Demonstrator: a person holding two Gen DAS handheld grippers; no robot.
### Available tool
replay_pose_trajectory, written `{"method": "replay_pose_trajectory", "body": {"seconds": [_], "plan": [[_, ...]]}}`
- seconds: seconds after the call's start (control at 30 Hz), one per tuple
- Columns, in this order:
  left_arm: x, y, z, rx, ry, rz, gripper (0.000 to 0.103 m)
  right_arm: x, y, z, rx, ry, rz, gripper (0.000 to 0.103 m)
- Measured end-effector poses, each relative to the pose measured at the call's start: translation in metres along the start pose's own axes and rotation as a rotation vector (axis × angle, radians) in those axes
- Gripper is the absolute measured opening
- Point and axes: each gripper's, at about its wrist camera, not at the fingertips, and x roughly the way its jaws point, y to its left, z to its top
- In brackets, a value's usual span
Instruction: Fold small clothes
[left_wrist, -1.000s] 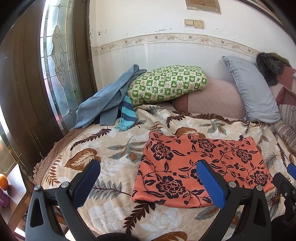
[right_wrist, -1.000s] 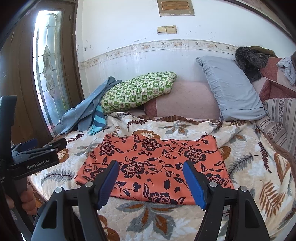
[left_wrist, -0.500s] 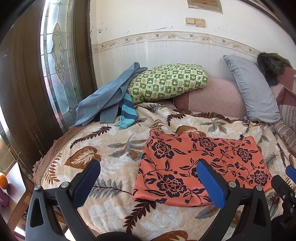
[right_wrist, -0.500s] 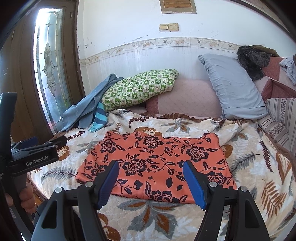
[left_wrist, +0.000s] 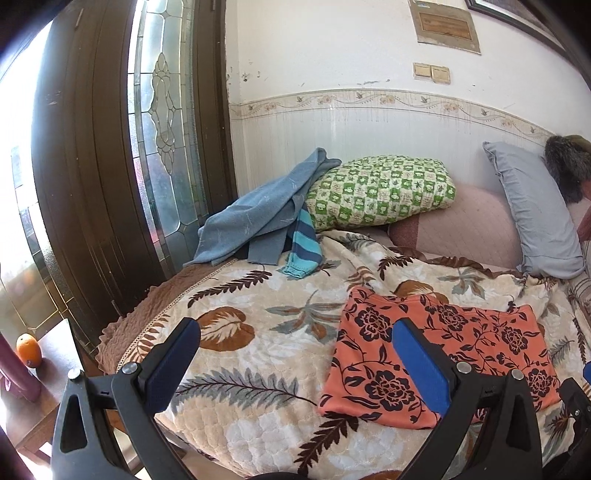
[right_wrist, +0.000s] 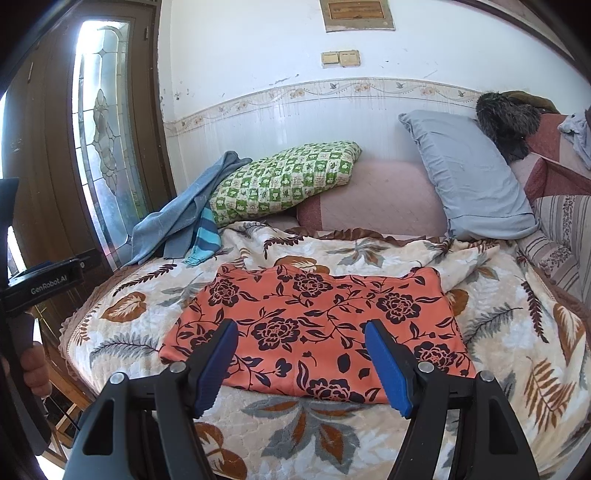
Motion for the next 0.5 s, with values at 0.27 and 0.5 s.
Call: {"method": "replay_pose_trajectory", "body": {"seconds": [0.27,0.5], "plan": [[-0.004,0.016,0.002,-0.029,-0.008,0.025,0.103,-0.003,0.004,-0.001,-0.006,-0.004,0.008,0.074],[-0.003,0.012,0.001,-0.019,0.004,0.015,0.103,-0.003,0.005,-0.002,-0.007,-0.002,0.012,0.074]]}}
